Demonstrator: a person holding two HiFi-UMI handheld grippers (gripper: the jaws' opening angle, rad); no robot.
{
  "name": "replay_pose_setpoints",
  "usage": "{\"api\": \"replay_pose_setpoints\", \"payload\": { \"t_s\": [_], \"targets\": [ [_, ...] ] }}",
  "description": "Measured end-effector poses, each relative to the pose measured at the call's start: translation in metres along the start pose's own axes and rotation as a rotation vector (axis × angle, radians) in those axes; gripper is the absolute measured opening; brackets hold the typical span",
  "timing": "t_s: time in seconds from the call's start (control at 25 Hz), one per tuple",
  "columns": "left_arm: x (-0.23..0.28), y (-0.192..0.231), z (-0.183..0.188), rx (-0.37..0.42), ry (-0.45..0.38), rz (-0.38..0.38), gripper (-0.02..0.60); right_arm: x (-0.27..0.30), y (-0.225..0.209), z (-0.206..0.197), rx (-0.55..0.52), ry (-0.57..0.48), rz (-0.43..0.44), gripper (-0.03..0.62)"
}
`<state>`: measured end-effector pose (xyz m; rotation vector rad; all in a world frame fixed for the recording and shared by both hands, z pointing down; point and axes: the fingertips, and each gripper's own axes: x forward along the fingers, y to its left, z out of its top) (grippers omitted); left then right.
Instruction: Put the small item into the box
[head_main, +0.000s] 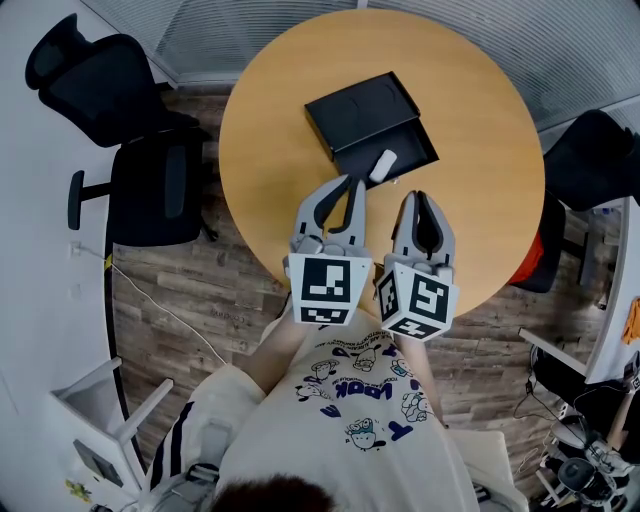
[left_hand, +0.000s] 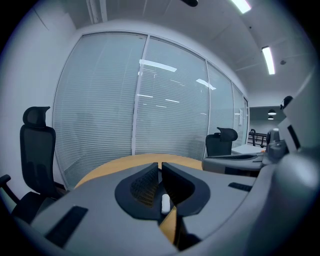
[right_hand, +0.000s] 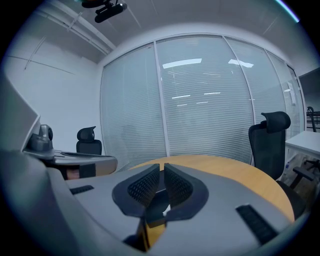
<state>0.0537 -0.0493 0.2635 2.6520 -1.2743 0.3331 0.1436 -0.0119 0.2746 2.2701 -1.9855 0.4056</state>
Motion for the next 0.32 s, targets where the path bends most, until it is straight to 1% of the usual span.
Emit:
{"api": "replay_pose_setpoints", "payload": {
  "t_s": [0.32],
  "targets": [
    [0.0014,-0.0029,0.001,0.003,-0.001,-0.004,0.034,-0.0001,-0.0023,0.0006,0.004,-0.001,-0.001,0.046]
  ]
}}
